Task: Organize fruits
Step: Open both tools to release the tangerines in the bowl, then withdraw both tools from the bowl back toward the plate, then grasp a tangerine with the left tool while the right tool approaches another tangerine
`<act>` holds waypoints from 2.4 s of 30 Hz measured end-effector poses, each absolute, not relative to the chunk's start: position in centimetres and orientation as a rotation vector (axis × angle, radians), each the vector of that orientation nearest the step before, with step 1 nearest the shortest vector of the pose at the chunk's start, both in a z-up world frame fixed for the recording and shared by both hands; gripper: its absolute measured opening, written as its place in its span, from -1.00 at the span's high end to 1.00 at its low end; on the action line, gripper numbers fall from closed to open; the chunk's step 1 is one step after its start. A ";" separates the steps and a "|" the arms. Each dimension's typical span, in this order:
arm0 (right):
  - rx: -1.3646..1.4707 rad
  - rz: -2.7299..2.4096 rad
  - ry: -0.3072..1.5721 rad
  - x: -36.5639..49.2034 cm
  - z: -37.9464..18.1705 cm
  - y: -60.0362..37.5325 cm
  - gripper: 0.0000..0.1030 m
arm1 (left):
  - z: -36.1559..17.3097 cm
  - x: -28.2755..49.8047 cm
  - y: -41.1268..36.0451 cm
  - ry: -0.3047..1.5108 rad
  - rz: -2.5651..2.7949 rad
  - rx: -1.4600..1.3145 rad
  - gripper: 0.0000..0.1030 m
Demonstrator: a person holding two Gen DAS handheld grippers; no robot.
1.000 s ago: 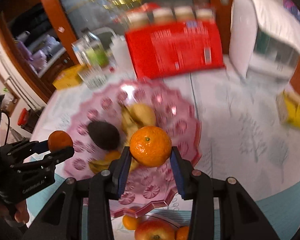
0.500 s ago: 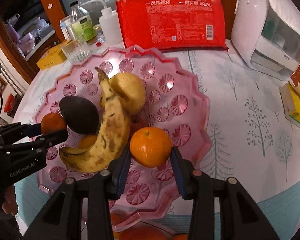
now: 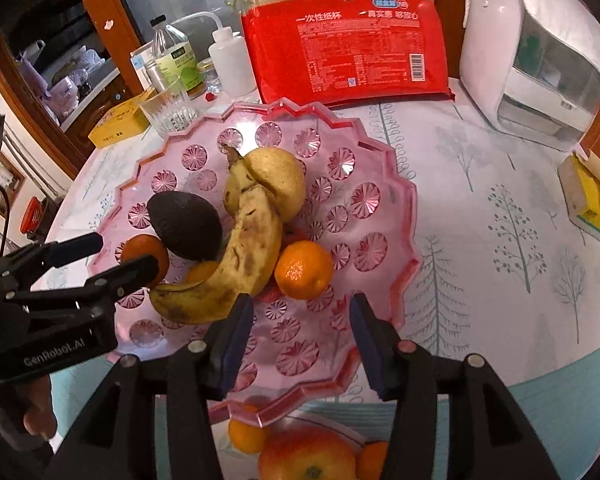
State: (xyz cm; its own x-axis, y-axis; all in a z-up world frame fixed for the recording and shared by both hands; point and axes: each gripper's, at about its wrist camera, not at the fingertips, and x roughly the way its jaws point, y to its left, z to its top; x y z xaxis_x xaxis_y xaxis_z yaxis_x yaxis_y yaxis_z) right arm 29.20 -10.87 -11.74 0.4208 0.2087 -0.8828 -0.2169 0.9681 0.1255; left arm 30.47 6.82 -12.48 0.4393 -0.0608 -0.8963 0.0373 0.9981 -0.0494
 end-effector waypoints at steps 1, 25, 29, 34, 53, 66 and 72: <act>-0.003 0.262 1.102 29.1 -11.6 -11.0 0.02 | -12.2 30.1 6.8 1.114 -0.059 -0.027 -0.52; 0.072 0.264 1.018 24.8 -6.4 -12.3 0.02 | -5.9 22.9 6.2 1.048 -0.009 -0.079 -0.72; 0.088 0.264 0.996 23.6 -5.0 -12.8 0.02 | -4.5 21.6 5.8 1.030 -0.004 -0.077 -0.72; 0.087 0.241 0.963 21.7 -3.4 -13.7 0.02 | -3.0 19.5 5.3 1.007 0.003 -0.070 -0.72; 0.086 0.230 0.913 14.3 -0.6 -18.1 0.02 | -0.8 11.8 1.2 0.947 0.000 -0.043 -0.72; 0.084 0.204 0.970 12.3 -3.7 -21.2 0.02 | -3.9 10.2 -1.7 0.977 -0.022 -0.015 -0.72; 0.080 0.214 1.007 11.9 -6.3 -22.1 0.02 | -6.0 10.6 -2.4 1.005 -0.038 -0.007 -0.72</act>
